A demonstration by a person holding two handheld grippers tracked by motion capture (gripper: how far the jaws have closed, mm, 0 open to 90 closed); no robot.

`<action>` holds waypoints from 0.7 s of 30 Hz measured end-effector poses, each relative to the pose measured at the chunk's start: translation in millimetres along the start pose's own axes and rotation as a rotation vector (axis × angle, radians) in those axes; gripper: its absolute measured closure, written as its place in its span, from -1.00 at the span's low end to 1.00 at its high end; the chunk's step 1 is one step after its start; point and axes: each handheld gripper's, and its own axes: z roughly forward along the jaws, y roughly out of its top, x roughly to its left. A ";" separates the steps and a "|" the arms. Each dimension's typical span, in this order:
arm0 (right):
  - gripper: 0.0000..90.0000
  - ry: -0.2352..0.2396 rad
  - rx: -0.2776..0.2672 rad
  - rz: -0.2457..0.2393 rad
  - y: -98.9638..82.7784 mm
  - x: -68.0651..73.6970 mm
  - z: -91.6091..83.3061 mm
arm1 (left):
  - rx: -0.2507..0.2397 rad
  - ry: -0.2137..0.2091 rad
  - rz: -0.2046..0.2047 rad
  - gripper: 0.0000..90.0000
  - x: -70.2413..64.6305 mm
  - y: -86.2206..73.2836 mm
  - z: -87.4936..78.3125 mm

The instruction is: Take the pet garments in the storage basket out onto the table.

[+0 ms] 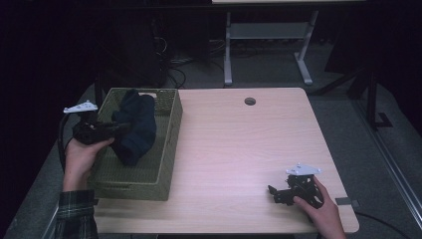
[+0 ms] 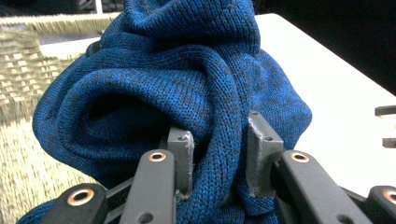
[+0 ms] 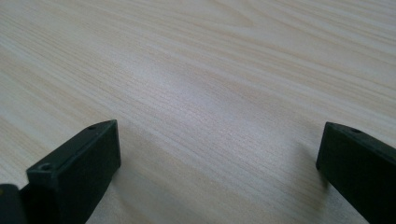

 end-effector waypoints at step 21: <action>-1.00 0.000 0.000 -0.002 0.0 -0.2 0.0 | -0.051 -0.071 0.060 0.50 -31.0 33.2 12.4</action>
